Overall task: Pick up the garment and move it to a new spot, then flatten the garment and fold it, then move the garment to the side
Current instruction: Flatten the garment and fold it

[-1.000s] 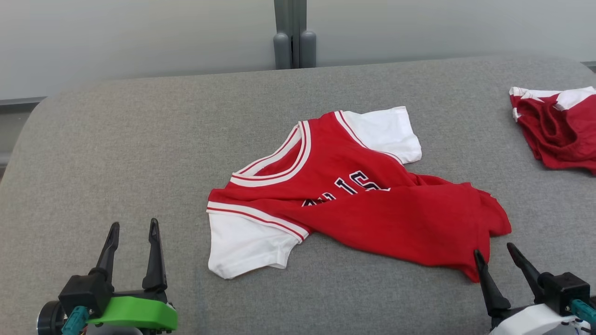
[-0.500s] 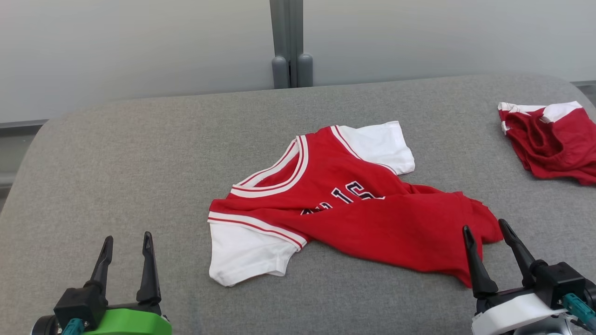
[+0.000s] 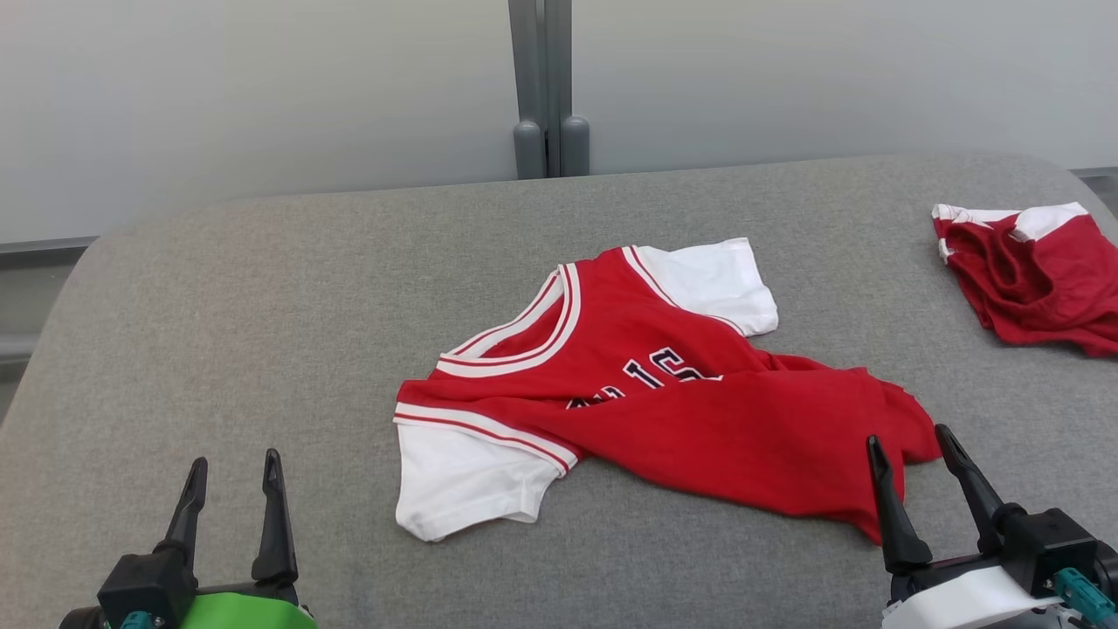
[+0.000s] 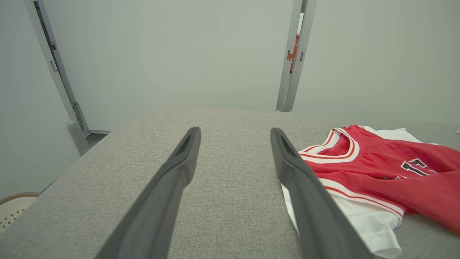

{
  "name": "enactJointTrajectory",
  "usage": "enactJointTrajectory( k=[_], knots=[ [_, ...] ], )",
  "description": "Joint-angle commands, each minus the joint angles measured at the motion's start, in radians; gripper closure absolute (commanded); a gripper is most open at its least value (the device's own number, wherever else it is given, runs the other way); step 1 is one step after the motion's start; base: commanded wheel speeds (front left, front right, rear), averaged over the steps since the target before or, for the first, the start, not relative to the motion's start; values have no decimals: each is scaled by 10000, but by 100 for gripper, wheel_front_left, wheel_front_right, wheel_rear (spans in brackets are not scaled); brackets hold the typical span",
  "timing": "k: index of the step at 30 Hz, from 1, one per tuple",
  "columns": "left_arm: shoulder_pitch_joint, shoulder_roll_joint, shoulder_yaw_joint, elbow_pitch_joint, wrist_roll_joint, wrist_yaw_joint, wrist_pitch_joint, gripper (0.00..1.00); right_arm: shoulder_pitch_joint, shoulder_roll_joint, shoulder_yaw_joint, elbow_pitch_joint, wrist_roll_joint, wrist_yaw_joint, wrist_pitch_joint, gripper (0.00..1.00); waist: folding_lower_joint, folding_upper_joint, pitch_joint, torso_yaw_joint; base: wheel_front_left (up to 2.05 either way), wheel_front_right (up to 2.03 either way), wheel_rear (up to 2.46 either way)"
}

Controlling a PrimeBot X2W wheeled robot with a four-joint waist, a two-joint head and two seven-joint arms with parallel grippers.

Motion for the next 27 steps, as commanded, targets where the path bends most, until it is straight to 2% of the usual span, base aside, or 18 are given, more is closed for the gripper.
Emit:
enactJointTrajectory(
  k=[1, 27],
  knots=[
    [135, 18, -1, 1, 129, -46, 0, 0, 88, -5, -29, -47, -53, -14, -25, 0, 0, 0, 5, 16, 0, 0, 0],
    [35, 18, 112, 140, 154, -66, 0, 0, -64, 13, 99, 197, -21, -13, -25, 0, 0, 0, 26, 23, 0, 0, 0]
  ],
)
